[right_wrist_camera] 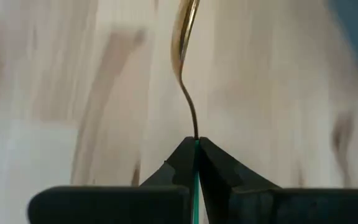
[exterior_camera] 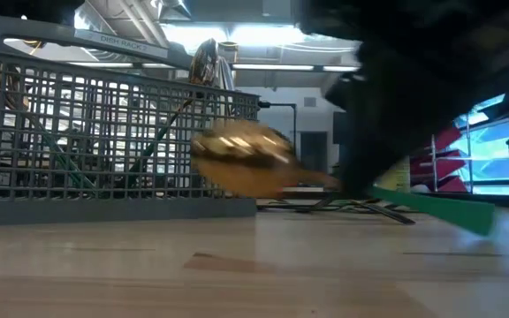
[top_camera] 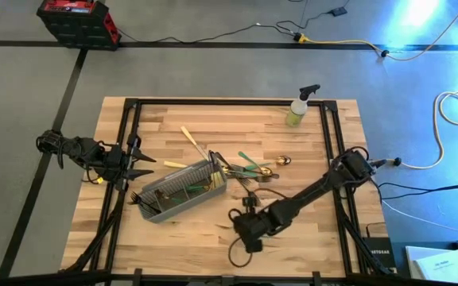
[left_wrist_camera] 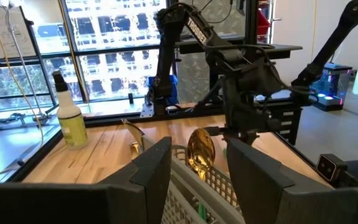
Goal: Sort silverware
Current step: Put the spoon into the silverware tray
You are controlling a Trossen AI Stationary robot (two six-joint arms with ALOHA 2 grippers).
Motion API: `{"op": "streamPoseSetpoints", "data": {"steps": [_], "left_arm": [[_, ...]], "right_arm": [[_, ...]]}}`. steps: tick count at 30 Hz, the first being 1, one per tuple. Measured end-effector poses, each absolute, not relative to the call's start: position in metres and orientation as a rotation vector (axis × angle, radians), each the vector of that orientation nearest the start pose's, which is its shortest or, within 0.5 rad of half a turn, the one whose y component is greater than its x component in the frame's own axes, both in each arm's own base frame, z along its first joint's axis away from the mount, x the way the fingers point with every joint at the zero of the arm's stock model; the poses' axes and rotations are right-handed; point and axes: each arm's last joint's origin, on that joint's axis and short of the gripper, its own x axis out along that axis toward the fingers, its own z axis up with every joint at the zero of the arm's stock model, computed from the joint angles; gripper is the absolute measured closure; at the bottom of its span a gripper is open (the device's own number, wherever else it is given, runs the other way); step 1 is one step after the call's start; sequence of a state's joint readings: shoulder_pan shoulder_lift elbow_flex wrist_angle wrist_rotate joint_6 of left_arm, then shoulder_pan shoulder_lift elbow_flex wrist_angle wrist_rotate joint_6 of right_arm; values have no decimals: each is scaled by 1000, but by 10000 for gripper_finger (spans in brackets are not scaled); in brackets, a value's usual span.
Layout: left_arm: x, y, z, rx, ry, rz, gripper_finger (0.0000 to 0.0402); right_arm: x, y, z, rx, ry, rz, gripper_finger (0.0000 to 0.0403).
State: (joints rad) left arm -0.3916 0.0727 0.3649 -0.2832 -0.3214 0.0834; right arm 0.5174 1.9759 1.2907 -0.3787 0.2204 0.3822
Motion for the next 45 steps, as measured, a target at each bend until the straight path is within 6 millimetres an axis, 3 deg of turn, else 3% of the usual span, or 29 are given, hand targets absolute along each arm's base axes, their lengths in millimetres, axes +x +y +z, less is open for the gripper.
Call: {"op": "streamPoseSetpoints", "data": {"steps": [6,14,27,32,41,45], "left_arm": [[67,-18,251,80,-10,-70,261],[67,-18,259,143,-86,-77,261],[55,-22,295,318,-417,-282,261],[68,-29,297,568,-437,-311,261],[117,-47,305,1325,-353,-181,261],[142,-57,323,1416,-350,-173,261]], "right_arm": [[372,187,167,-10,808,123,401],[388,176,180,-27,648,151,402],[415,153,243,116,104,430,403],[420,138,254,203,6,446,403],[421,133,262,360,-38,506,403],[421,133,263,393,-34,508,403]]}}
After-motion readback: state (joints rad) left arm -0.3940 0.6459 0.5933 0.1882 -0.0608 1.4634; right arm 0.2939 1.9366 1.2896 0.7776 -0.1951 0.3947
